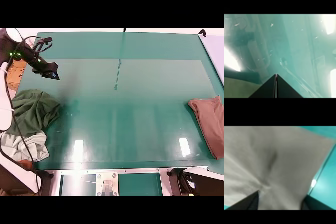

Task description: Fold the shirts.

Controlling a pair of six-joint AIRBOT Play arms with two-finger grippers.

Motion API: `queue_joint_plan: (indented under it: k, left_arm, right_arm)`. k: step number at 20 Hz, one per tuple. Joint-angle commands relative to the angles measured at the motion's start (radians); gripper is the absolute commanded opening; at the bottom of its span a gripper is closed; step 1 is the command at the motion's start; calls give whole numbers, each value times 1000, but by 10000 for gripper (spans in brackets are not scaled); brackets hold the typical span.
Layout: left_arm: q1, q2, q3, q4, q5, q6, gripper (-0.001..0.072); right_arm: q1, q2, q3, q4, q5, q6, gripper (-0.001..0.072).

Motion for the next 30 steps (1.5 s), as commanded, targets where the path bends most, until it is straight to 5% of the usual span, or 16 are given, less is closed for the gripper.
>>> queue_joint_plan:
  k: [1, 2, 3, 6, 11, 19, 30]
  left_arm:
    - [0, 1, 0, -2, 22, 0, 20]
    - [0, 3, 0, -3, 33, 0, 19]
    - [0, 10, 0, -3, 51, 0, 19]
    - [0, 70, 0, -3, 82, -2, 18]
    - [-1, 196, -80, -23, 37, -55, 17]
    - [-109, 703, -916, -45, 256, -65, 18]
    - [-114, 798, -1034, -37, 272, -79, 20]
  right_arm:
    - [-8, 0, 50, -97, 227, 62, 525]
    - [-8, 0, 95, -158, 340, 117, 434]
    - [-8, 1, 148, -204, 451, 157, 204]
    - [35, 47, 259, -110, 521, 163, 20]
    - [376, 167, 271, 207, 272, -1, 18]
    - [1009, 457, -135, 218, 53, -13, 18]
    - [1159, 457, -143, 240, 15, -24, 18]
